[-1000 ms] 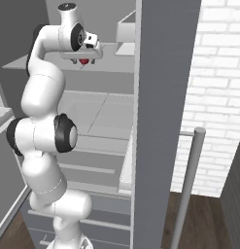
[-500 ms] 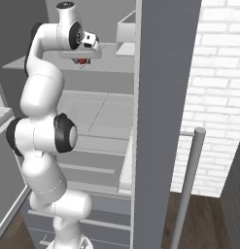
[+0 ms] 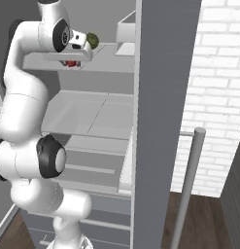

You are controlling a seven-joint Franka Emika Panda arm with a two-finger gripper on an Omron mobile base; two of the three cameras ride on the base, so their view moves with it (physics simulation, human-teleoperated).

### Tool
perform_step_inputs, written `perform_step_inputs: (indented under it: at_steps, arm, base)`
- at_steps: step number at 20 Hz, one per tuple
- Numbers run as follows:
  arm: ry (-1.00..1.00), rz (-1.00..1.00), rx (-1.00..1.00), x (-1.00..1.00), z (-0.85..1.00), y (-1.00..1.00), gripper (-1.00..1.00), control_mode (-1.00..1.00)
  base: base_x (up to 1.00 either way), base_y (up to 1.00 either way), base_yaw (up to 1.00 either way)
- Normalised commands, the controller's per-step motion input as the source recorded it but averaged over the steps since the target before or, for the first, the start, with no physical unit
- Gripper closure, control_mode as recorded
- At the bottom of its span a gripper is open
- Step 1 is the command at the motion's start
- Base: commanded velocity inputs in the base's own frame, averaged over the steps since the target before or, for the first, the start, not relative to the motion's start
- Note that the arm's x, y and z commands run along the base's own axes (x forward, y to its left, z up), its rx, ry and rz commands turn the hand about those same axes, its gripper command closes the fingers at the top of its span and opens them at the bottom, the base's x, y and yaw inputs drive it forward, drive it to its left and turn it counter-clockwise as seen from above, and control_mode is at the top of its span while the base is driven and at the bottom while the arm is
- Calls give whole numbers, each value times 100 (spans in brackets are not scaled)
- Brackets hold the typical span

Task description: Take the strawberry from the fridge and place it on top of the pancake, located on the dining counter.

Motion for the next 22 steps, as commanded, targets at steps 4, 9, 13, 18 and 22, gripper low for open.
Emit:
perform_step_inputs:
  at_steps: [4, 9, 13, 18, 22]
  arm:
    - [-2, 0, 3, -100, -3, 0, 100, -100]
    - [0, 0, 0, -88, -19, 0, 100, -100]
    - [4, 0, 0, -40, -28, 0, 100, -100]
    - [2, 0, 0, 1, -14, -1, 100, -100]
    - [-1, 0, 0, -19, -21, -8, 100, -100]
  base:
    - [0, 0, 0]
    - [0, 0, 0]
    - [0, 0, 0]
    - [0, 0, 0]
    - [0, 0, 0]
